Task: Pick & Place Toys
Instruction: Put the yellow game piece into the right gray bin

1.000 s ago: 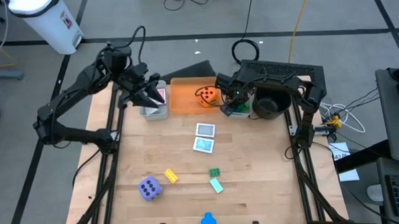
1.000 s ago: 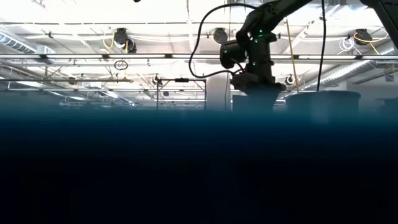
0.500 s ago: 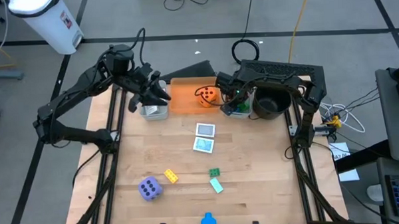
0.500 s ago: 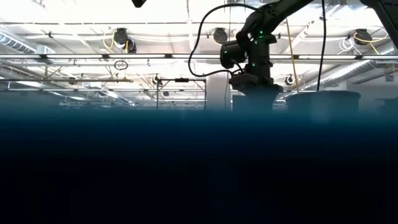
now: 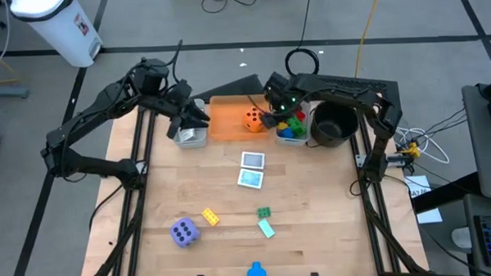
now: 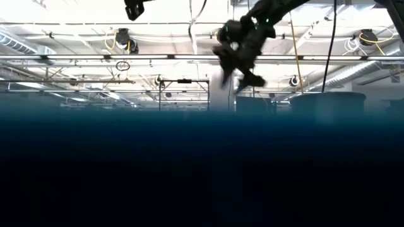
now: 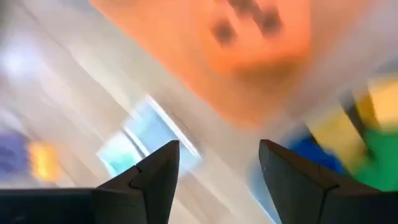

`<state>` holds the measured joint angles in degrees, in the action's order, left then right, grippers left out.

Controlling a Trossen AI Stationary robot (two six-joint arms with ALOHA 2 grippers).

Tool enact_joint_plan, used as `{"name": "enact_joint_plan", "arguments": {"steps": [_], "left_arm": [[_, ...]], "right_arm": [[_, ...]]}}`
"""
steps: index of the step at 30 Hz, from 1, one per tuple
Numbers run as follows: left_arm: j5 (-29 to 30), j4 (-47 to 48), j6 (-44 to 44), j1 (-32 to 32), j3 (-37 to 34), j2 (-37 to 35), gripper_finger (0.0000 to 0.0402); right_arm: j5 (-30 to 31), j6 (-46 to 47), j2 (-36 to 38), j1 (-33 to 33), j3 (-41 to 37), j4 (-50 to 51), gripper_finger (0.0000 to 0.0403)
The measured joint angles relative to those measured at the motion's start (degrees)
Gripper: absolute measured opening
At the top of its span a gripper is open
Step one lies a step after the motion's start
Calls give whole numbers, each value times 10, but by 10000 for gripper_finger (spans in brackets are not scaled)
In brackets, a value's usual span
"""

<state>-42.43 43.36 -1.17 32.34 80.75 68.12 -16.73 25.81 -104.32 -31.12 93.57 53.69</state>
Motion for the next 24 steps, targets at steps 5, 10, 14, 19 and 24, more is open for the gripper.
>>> {"name": "enact_joint_plan", "arguments": {"steps": [5,10,14,19,24], "left_arm": [[77,7,-16,0,0,0,141],[85,40,-20,0,0,0,141],[96,72,-36,0,0,0,141],[94,113,-38,-4,0,0,141],[92,131,-38,-18,0,0,141]], "right_arm": [[2,73,29,34,1,-220,211],[2,114,43,77,1,-461,212],[2,102,42,114,1,-596,208],[3,72,43,149,1,-642,206],[1,21,42,164,-4,-641,205]]}}
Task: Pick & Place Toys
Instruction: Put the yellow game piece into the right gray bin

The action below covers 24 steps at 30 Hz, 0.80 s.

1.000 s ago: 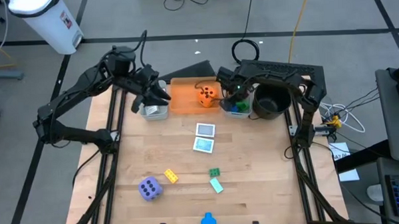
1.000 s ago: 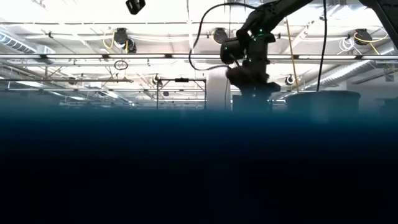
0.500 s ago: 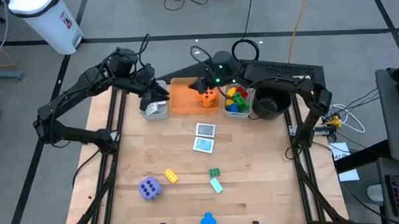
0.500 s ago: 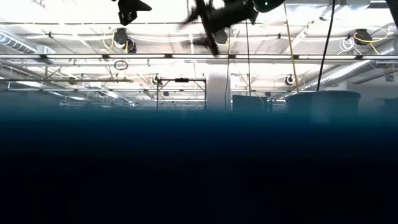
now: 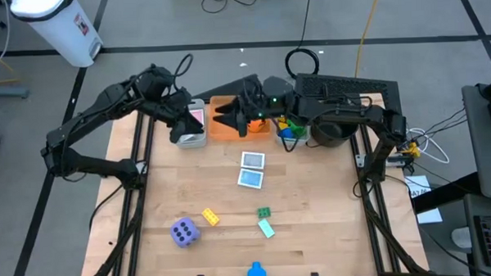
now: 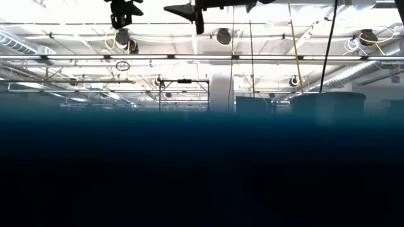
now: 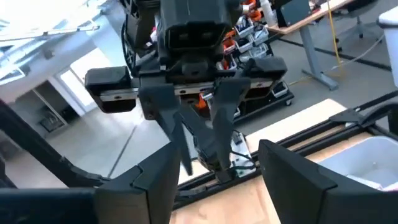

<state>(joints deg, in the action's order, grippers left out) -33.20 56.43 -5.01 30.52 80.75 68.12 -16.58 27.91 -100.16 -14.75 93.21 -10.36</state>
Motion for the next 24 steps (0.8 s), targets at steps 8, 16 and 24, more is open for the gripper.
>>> {"name": "enact_joint_plan", "arguments": {"steps": [8,16,24], "left_arm": [[3,5,-14,-43,0,-7,140],[78,9,-82,-94,0,-14,140],[174,4,-173,-156,0,-15,140]], "right_arm": [[0,-20,0,2,-17,-2,204],[0,-20,0,2,-62,-2,207],[9,-40,0,2,-152,-35,205]]}}
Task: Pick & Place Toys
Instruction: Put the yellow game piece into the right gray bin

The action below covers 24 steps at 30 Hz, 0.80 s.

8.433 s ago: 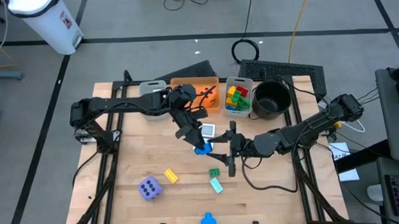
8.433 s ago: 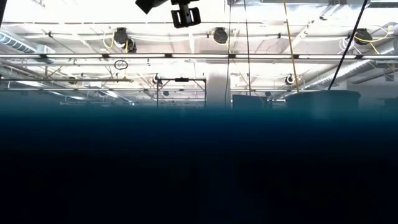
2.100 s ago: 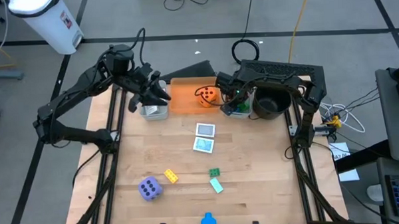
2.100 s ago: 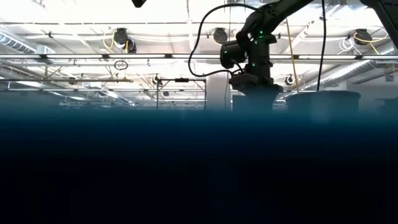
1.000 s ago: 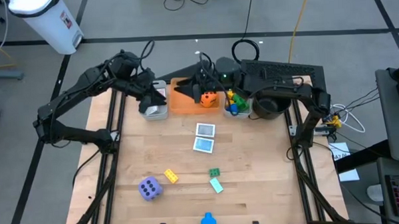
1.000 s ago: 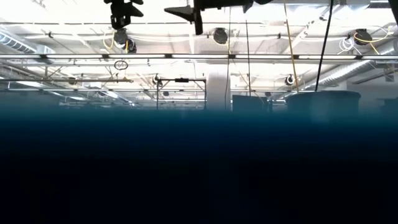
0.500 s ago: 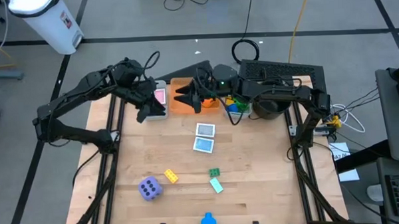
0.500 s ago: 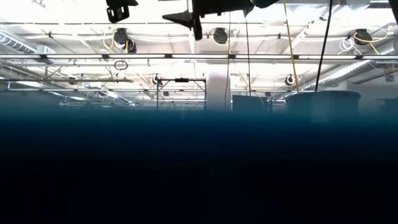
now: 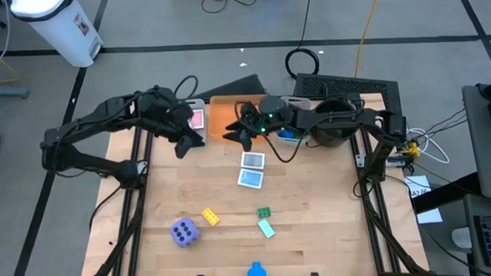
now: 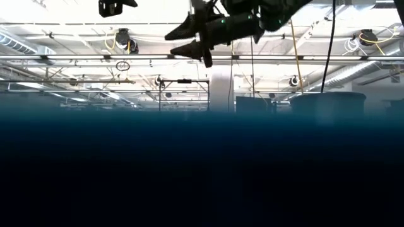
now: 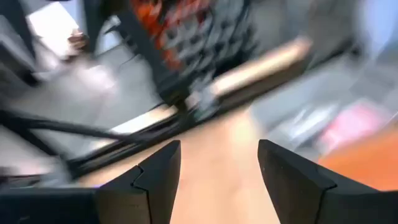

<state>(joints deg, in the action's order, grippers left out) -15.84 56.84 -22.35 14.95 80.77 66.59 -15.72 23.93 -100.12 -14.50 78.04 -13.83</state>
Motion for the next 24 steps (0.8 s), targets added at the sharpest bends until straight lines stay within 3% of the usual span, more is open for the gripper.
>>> {"name": "enact_joint_plan", "arguments": {"steps": [3,8,11,14,18,21,24], "left_arm": [[18,1,-28,-33,0,1,140],[77,4,-46,-93,0,0,141],[122,29,-28,-128,0,1,141],[164,69,-22,-159,0,1,141],[208,87,-37,-194,-26,0,141],[215,78,-46,-214,-61,-7,141],[206,46,-49,-224,-104,-13,141]], "right_arm": [[80,-84,-9,0,-44,-131,209],[177,-51,-10,-1,-113,-334,208],[201,-34,-10,0,-149,-447,206],[179,3,-8,-1,-169,-521,207],[66,-61,37,13,-172,-438,210],[70,-103,88,45,-163,-286,210],[123,-160,138,84,-143,-136,207]]}}
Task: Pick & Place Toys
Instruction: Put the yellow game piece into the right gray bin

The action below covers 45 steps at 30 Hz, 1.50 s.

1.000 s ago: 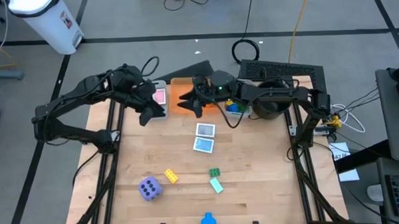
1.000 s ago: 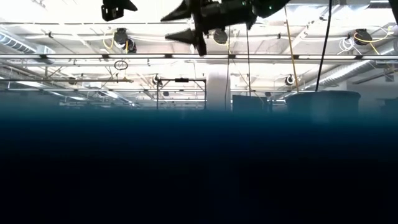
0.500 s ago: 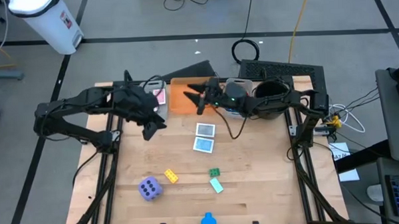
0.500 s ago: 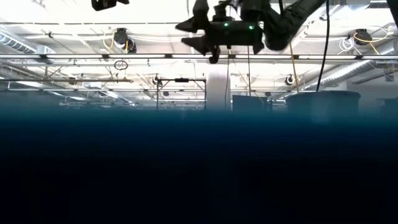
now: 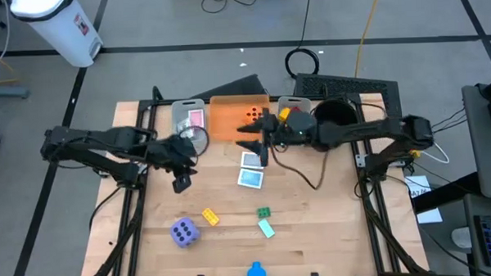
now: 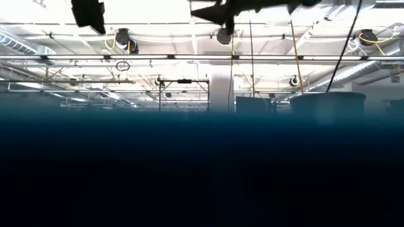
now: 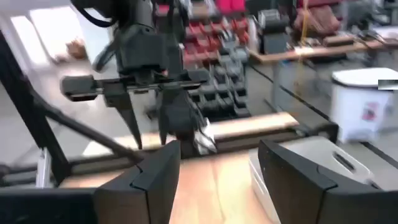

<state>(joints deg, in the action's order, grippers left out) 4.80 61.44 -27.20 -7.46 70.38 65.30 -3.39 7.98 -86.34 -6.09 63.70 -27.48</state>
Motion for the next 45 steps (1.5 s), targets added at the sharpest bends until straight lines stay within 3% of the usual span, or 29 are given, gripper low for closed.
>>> {"name": "enact_joint_plan", "arguments": {"steps": [5,11,16,23,35,41,45], "left_arm": [[-49,-53,11,-12,-65,-6,141],[-113,-119,9,-37,-126,-5,141],[-103,-182,-32,-59,-154,-5,141],[-88,-294,-49,-88,-178,-4,141],[-86,-393,-70,-146,-180,47,141],[-88,-387,-86,-164,-180,97,141],[-87,-382,-47,-166,-180,126,141]], "right_arm": [[63,34,45,71,12,97,205],[64,134,53,146,12,14,207],[63,138,54,188,12,-93,206],[63,150,54,218,12,-163,207],[64,194,53,228,-3,-138,208],[64,254,52,235,-26,-141,208],[64,271,52,262,-27,-143,207]]}}
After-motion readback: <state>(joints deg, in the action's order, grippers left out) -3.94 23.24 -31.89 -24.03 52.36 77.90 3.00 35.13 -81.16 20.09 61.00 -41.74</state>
